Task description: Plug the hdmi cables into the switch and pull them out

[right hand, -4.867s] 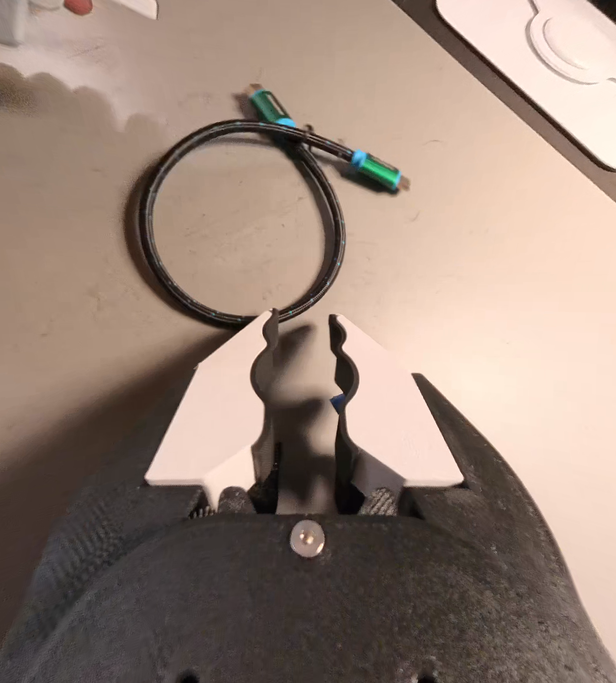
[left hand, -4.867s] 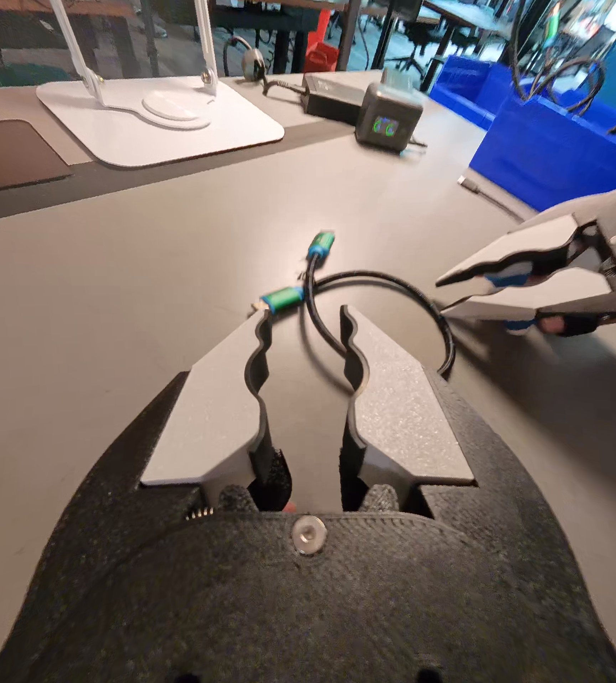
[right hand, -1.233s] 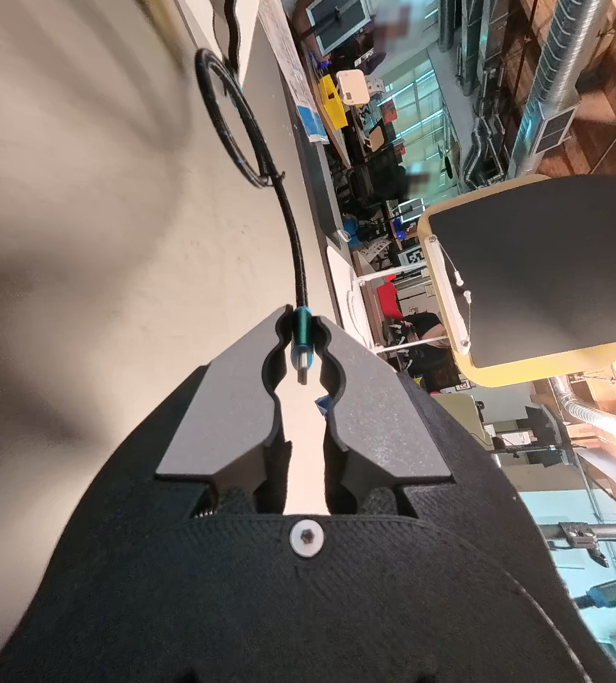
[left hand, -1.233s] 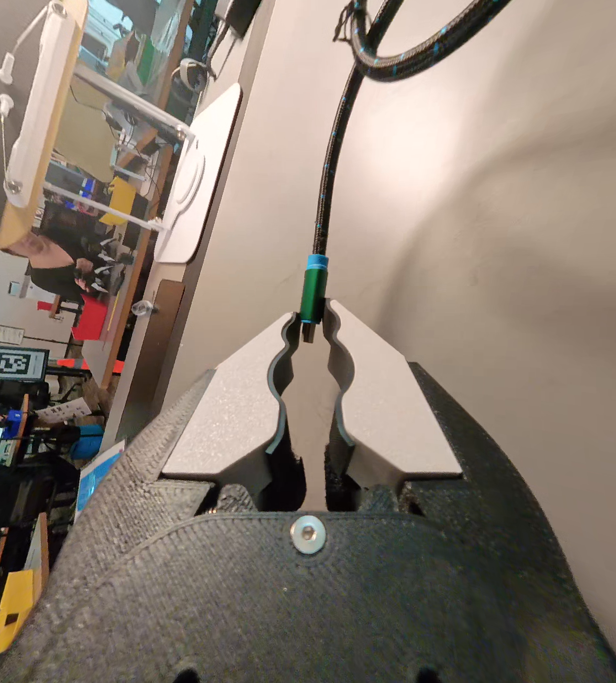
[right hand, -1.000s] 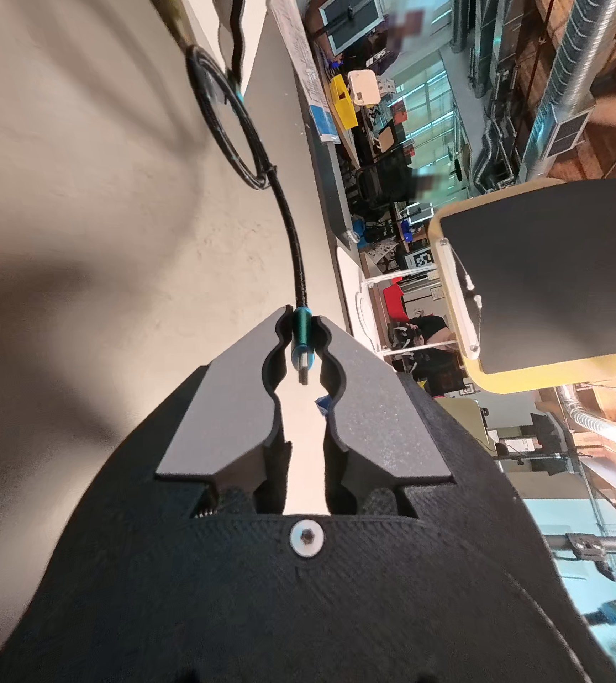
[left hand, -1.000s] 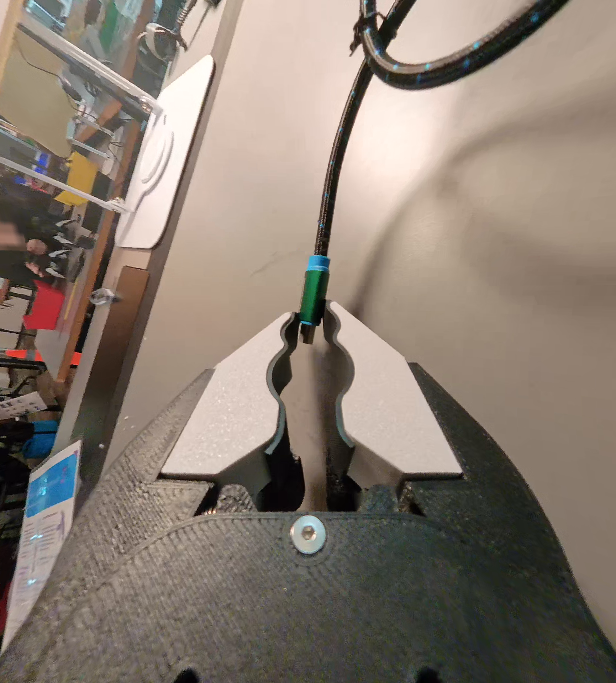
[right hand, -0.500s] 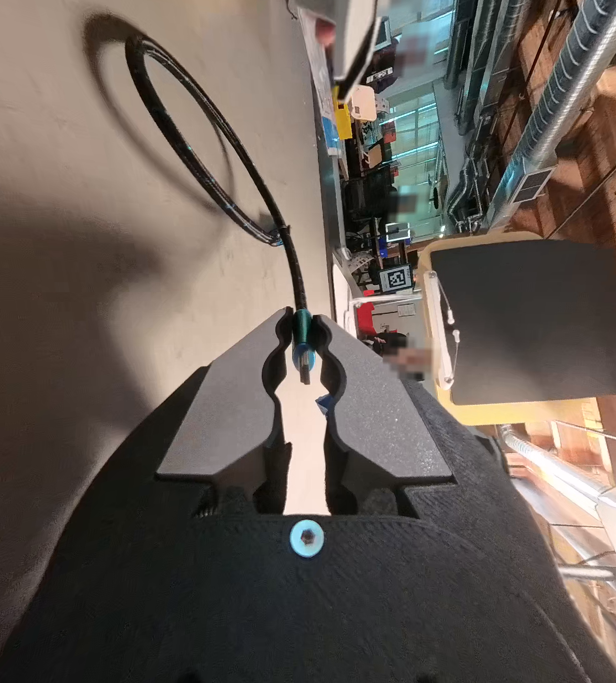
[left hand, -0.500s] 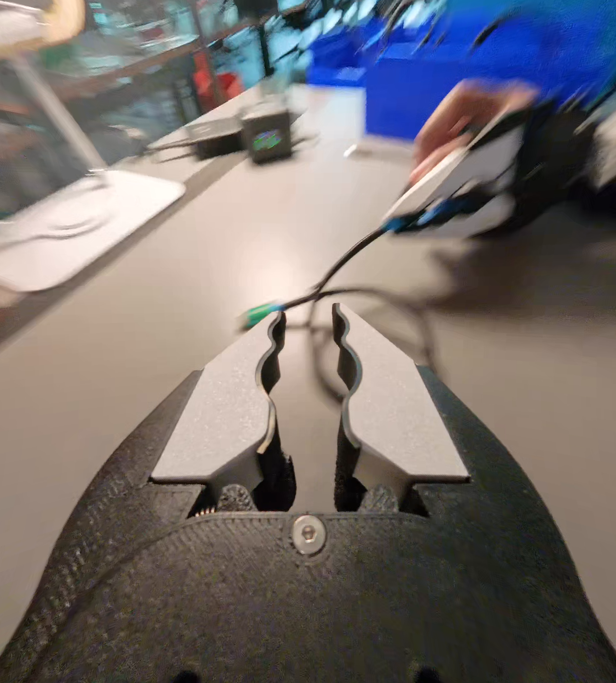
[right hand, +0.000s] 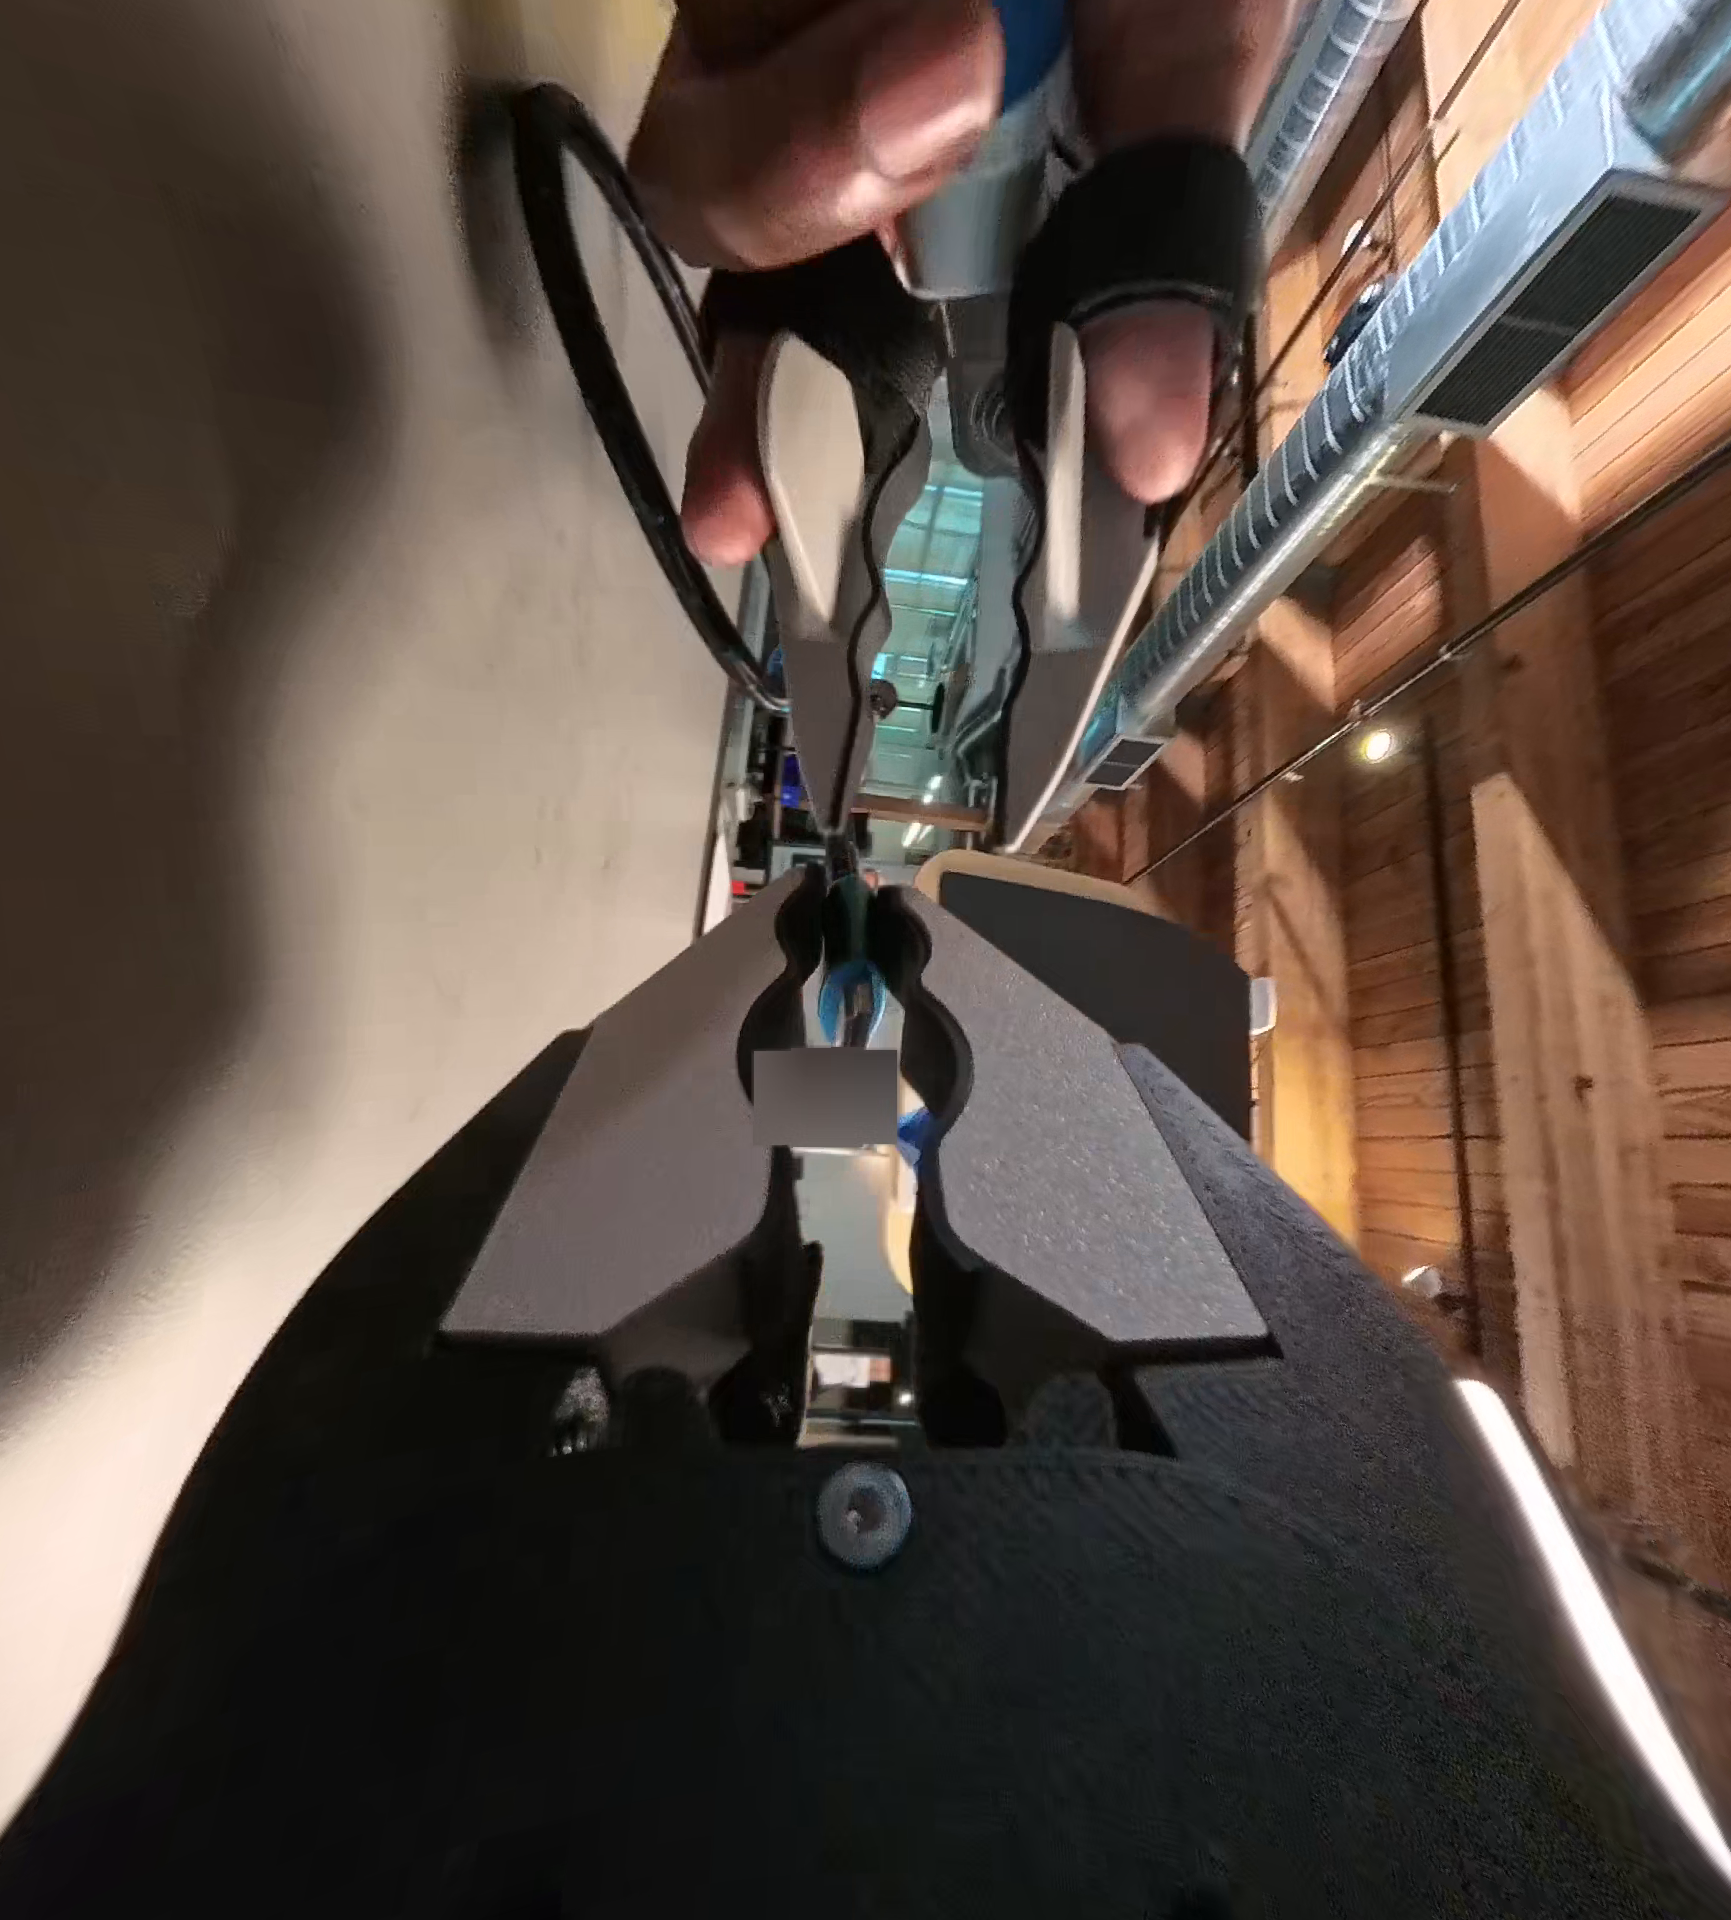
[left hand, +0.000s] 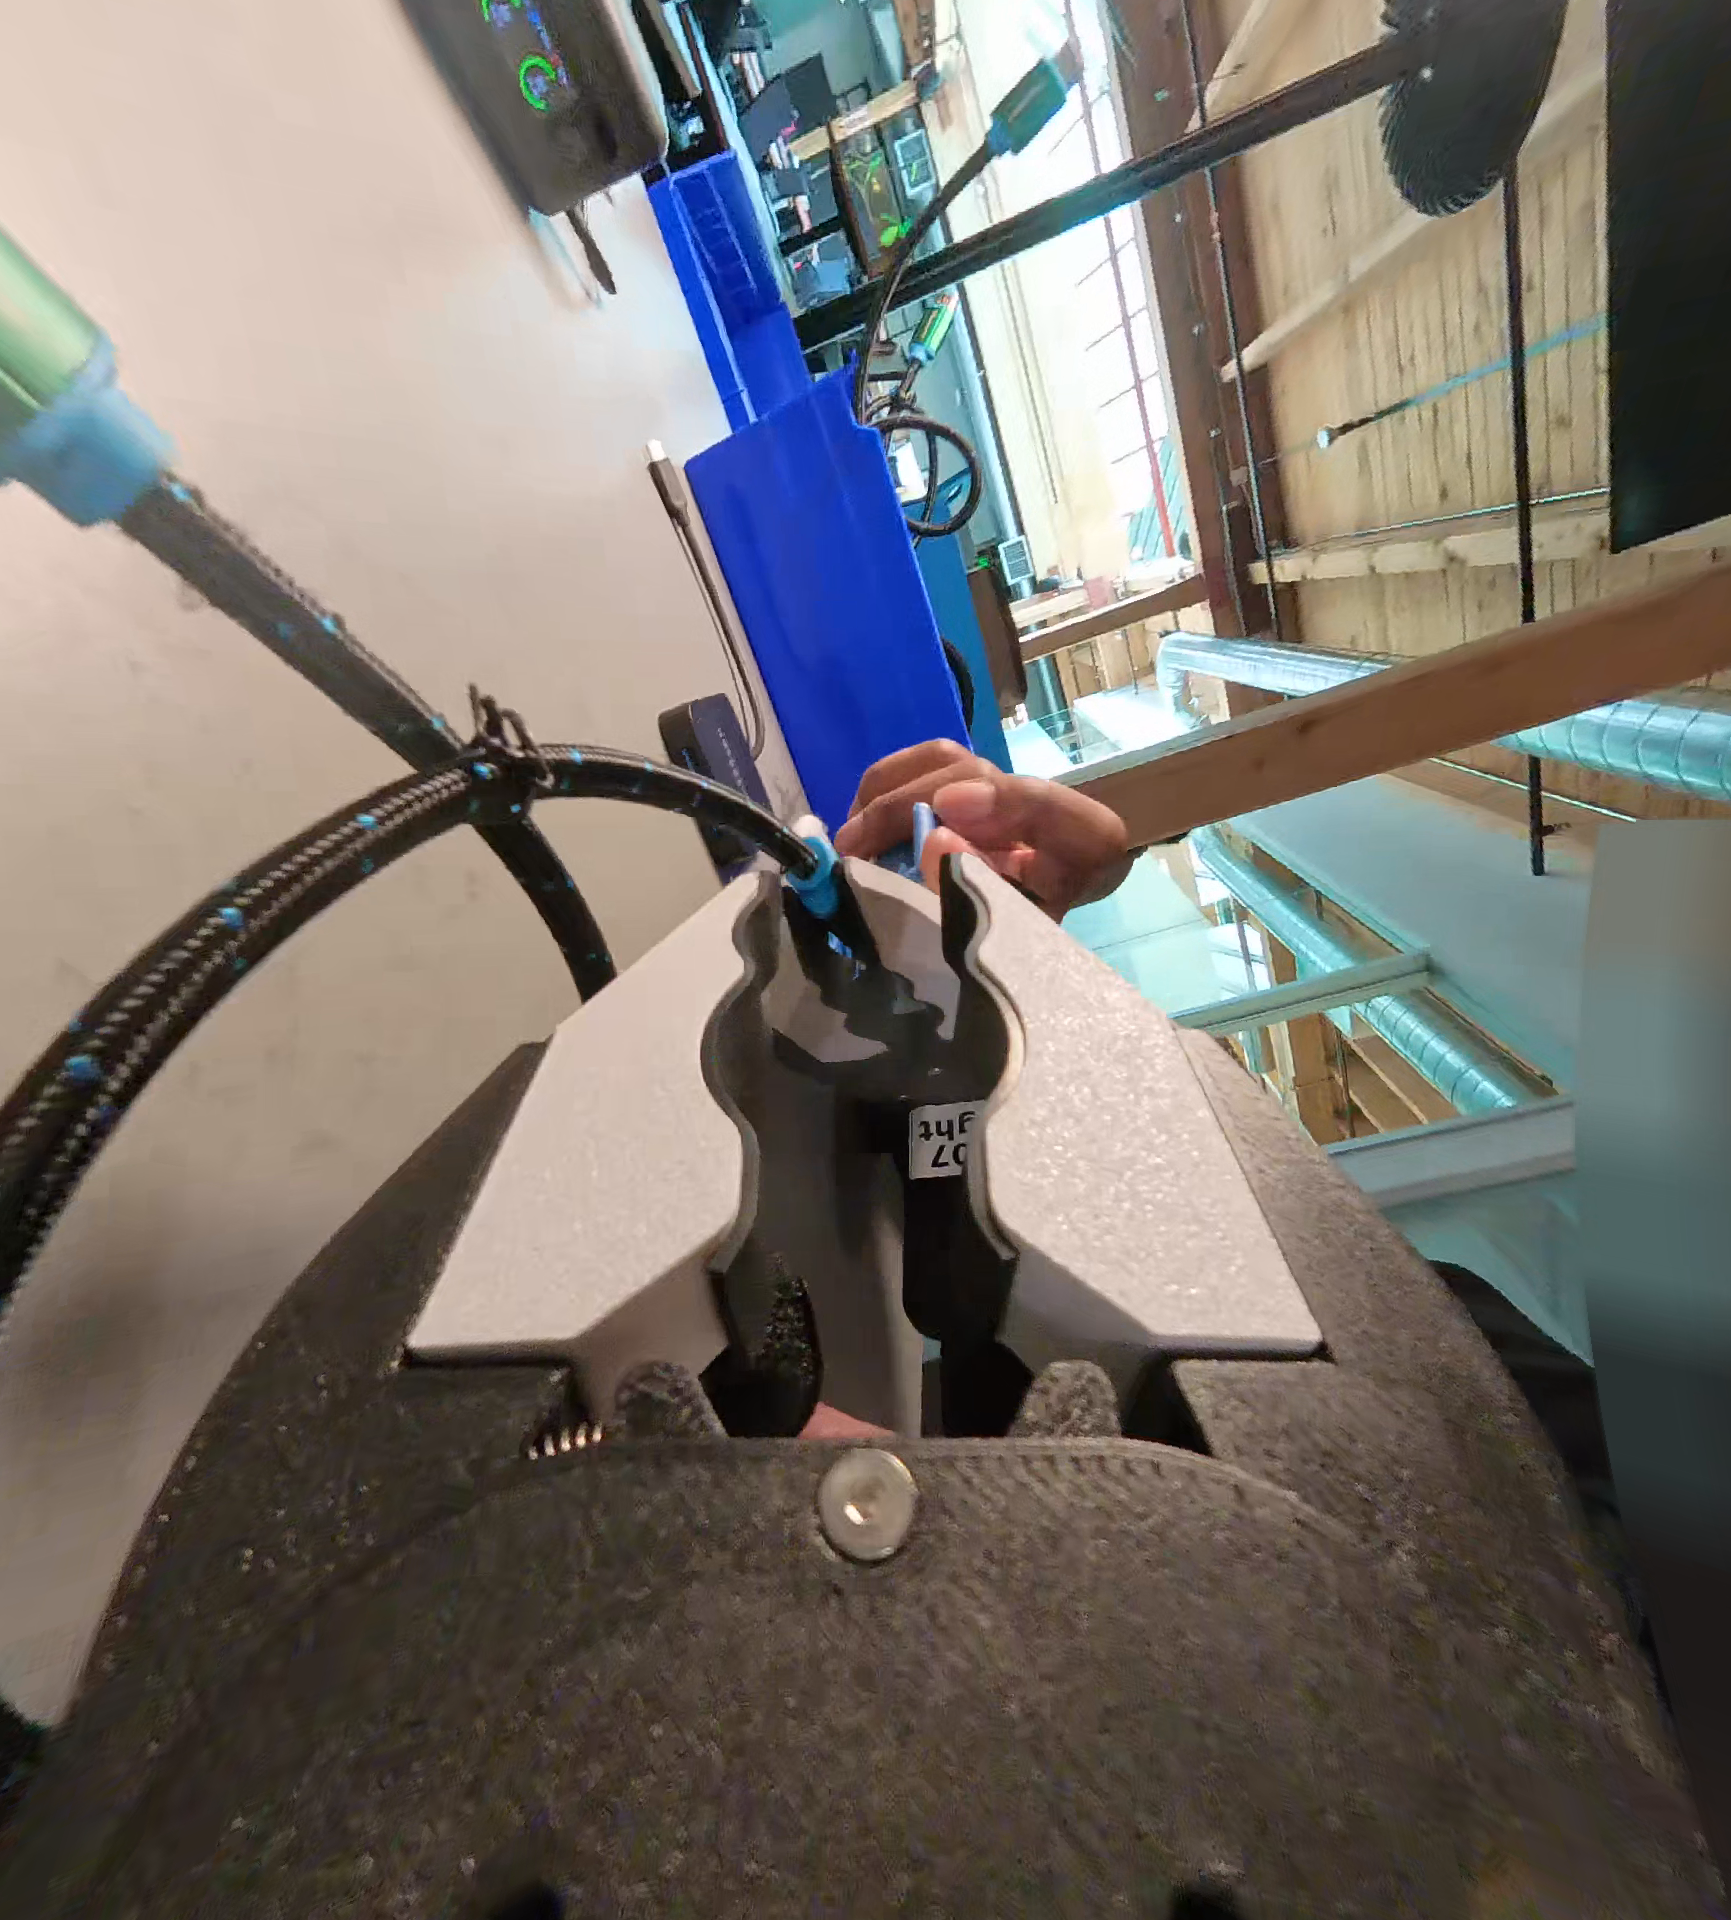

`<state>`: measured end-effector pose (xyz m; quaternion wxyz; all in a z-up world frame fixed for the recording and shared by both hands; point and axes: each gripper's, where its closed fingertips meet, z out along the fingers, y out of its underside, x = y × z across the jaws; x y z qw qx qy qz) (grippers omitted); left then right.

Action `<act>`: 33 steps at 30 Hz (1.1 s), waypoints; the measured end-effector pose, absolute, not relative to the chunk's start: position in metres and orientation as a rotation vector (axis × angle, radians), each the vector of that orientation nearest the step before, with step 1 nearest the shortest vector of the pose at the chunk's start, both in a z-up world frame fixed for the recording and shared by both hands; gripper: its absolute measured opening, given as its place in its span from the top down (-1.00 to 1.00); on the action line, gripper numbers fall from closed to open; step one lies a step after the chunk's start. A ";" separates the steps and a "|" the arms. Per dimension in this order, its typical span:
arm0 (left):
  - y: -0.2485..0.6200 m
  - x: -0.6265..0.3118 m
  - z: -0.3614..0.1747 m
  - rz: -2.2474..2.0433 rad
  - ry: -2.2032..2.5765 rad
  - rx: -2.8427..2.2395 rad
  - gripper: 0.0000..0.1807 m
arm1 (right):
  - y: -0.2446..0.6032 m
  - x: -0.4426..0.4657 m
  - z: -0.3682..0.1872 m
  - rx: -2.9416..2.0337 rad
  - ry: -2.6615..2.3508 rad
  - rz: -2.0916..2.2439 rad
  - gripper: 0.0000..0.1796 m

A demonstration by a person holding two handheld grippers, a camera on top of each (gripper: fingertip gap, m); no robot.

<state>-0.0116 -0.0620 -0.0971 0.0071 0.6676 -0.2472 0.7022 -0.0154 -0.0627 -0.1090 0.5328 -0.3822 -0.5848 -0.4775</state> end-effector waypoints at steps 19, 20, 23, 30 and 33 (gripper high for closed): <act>-0.034 -0.016 -0.091 2.401 -0.705 2.260 0.92 | -0.064 -0.024 -0.089 -0.990 -1.219 -0.993 0.71; -0.030 -0.017 -0.090 2.416 -0.697 2.276 0.92 | -0.062 -0.019 -0.087 -1.060 -1.169 -0.926 0.67; -0.024 -0.017 -0.091 2.449 -0.711 2.320 0.92 | -0.058 -0.011 -0.084 -1.256 -1.022 -0.675 0.59; -0.029 -0.013 -0.088 2.505 -0.849 2.358 0.92 | -0.055 -0.017 -0.098 -1.507 -0.895 -0.300 0.51; -0.036 -0.011 -0.085 2.516 -0.930 2.332 0.91 | -0.052 -0.014 -0.097 -1.547 -0.834 -0.284 0.56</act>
